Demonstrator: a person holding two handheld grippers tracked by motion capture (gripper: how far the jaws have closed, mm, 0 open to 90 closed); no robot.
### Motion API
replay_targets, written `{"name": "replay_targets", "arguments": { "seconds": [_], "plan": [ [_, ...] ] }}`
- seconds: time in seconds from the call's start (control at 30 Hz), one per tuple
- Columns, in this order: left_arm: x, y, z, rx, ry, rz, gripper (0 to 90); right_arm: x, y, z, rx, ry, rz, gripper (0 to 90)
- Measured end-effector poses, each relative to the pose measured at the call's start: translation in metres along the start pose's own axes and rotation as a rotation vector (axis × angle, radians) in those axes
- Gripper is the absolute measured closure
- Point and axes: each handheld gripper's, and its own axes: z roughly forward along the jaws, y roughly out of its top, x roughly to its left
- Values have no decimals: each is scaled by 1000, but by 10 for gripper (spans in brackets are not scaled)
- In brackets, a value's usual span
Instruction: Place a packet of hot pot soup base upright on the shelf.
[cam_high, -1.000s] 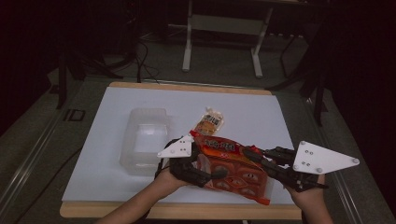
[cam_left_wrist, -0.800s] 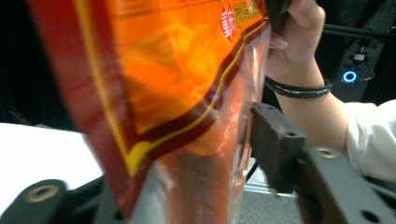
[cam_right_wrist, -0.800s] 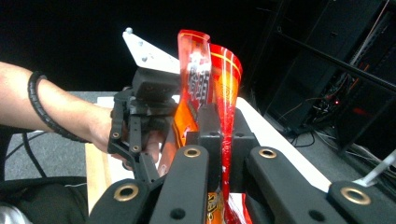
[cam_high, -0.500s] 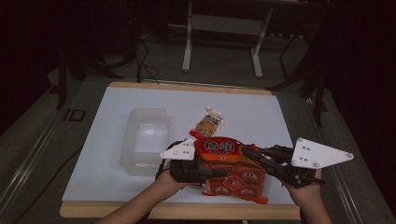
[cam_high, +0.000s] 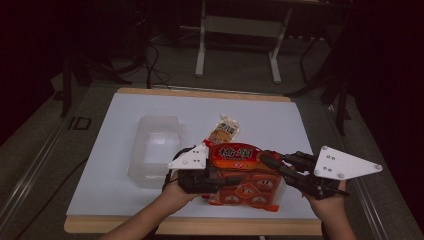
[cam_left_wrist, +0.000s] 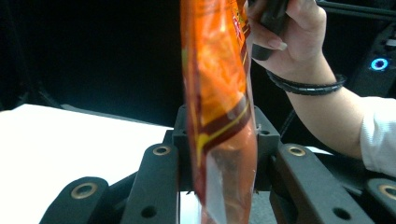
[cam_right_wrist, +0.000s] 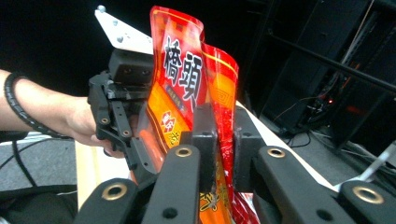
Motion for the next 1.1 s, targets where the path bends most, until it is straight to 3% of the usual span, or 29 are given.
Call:
{"name": "replay_targets", "arguments": {
  "seconds": [0.3,0.47,0.7,0.8,0.87,1.1],
  "plan": [
    [-3,8,-7,-20,30,15,716,0,6,-6,-47,-79,-9,587],
    [-2,11,-12,-42,55,28,717,-3,5,-13,-87,-131,11,461],
    [4,19,-26,-93,106,27,717,-5,2,-18,-97,-181,36,326],
    [8,20,-32,-116,142,27,716,-8,-1,-20,-117,-180,68,194],
    [10,21,-38,-139,174,22,716,-9,-4,-19,-133,-187,62,134],
    [23,26,-62,-198,288,27,716,-11,-14,-21,-136,-195,90,135]
  ]
}}
